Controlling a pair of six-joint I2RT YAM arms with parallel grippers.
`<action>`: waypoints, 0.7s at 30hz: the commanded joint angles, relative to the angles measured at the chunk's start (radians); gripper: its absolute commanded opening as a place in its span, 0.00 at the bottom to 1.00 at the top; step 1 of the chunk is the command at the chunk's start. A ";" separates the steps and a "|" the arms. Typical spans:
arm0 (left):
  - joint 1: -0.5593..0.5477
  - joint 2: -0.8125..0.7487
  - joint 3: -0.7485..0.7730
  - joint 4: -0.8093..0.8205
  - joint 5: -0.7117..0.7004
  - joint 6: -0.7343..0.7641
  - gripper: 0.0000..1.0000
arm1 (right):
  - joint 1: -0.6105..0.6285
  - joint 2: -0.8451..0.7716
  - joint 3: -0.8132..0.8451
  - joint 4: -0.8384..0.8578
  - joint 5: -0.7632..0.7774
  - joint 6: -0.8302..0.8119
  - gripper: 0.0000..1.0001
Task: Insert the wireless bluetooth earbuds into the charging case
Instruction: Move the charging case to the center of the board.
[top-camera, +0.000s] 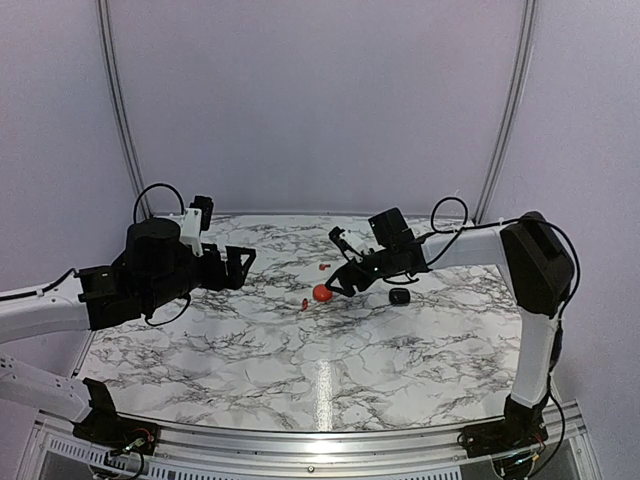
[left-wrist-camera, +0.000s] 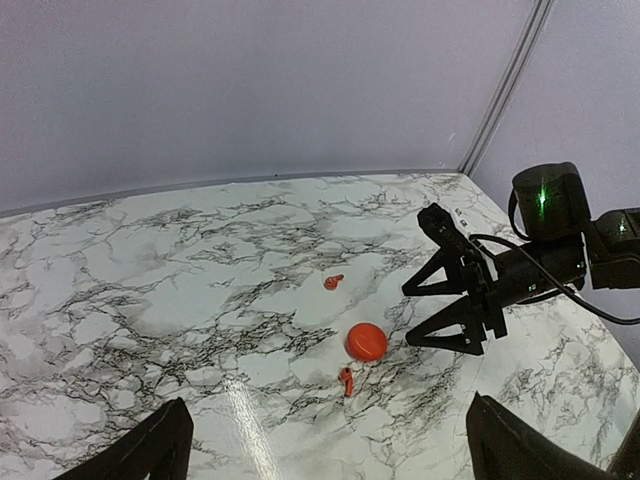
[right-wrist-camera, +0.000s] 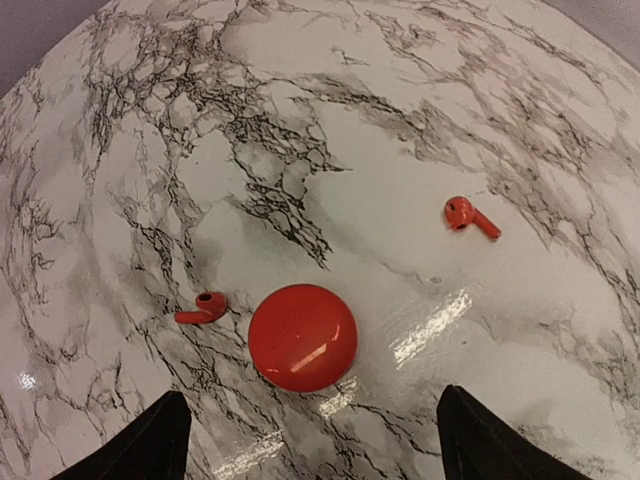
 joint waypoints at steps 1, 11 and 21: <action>0.007 0.014 0.011 -0.008 0.004 0.016 0.99 | 0.022 0.057 0.105 -0.037 -0.025 -0.087 0.84; 0.009 0.004 0.007 -0.010 0.001 0.037 0.99 | 0.028 0.192 0.241 -0.142 -0.105 -0.291 0.86; 0.010 0.016 0.008 -0.002 0.002 0.043 0.99 | 0.028 0.243 0.251 -0.163 -0.167 -0.402 0.85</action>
